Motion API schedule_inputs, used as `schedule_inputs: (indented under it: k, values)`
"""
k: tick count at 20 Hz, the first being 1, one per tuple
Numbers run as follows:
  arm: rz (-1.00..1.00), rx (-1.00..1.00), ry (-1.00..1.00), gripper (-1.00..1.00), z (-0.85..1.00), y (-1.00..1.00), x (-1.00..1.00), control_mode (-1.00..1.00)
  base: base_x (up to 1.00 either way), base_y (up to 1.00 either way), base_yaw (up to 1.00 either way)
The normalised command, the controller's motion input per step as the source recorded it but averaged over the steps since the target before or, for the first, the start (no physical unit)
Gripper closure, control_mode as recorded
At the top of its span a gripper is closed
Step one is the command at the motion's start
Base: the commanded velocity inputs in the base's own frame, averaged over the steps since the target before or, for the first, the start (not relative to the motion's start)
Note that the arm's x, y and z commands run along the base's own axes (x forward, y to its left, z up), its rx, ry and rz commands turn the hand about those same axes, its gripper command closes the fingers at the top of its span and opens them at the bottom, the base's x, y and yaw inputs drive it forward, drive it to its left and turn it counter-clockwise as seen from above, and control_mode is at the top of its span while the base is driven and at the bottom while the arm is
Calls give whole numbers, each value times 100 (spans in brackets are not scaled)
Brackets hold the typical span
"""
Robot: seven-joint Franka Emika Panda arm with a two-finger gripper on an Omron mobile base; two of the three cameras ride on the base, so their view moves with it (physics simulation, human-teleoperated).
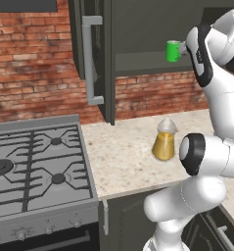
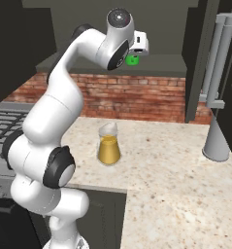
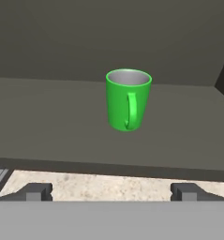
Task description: There is a tray on the dining counter. Grab the cup, mug, and pitcher and place them on the tray. The pitcher may be placed next to the tray if it cannot fit the tray.
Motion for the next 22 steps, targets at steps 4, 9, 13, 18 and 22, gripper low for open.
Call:
schedule_inputs:
  k: [4, 9, 13, 18, 22]
  values:
    - [0, 0, 0, -100, 0, 0, 11, -100, 0, 0, 0]
    - [0, 0, 0, -100, -1, 0, 15, -100, 0, 0, 0]
    - [0, 0, 0, -100, -7, 0, 19, -100, 0, 0, 0]
    - [0, 0, 0, -100, -3, 0, 14, -100, 0, 0, 0]
    - [0, 0, 0, -100, 0, 0, 10, -100, 0, 0, 0]
